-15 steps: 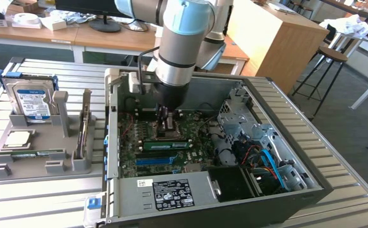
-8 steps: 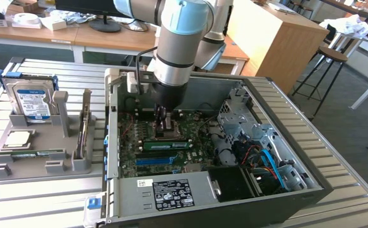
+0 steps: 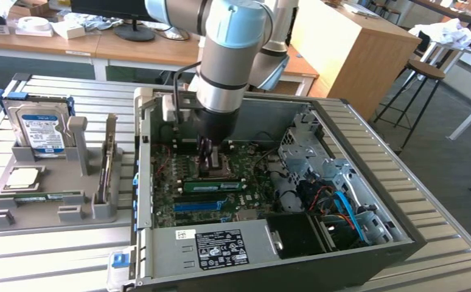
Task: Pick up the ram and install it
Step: 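Press down the ram until it locks into place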
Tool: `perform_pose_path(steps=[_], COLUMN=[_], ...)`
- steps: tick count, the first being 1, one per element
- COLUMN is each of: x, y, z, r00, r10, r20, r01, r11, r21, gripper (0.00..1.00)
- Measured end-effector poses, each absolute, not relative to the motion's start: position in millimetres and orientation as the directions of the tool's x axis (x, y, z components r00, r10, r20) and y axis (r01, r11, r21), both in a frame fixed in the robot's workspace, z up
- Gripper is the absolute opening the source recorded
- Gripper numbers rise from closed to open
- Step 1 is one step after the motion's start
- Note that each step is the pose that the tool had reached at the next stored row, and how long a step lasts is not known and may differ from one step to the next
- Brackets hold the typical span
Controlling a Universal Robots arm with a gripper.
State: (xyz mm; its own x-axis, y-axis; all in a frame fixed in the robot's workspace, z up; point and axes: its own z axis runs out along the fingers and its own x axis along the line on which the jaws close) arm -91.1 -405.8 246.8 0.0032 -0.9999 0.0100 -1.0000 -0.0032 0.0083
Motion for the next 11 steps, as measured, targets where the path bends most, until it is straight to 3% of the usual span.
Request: perform_pose_path(steps=[11], x=[-91.1], y=[-405.8], z=[242.3], r00=[0.003], r10=[-1.0], r20=[0.01], r01=[-1.0], r11=[-0.003], r21=[0.008], gripper=[0.1])
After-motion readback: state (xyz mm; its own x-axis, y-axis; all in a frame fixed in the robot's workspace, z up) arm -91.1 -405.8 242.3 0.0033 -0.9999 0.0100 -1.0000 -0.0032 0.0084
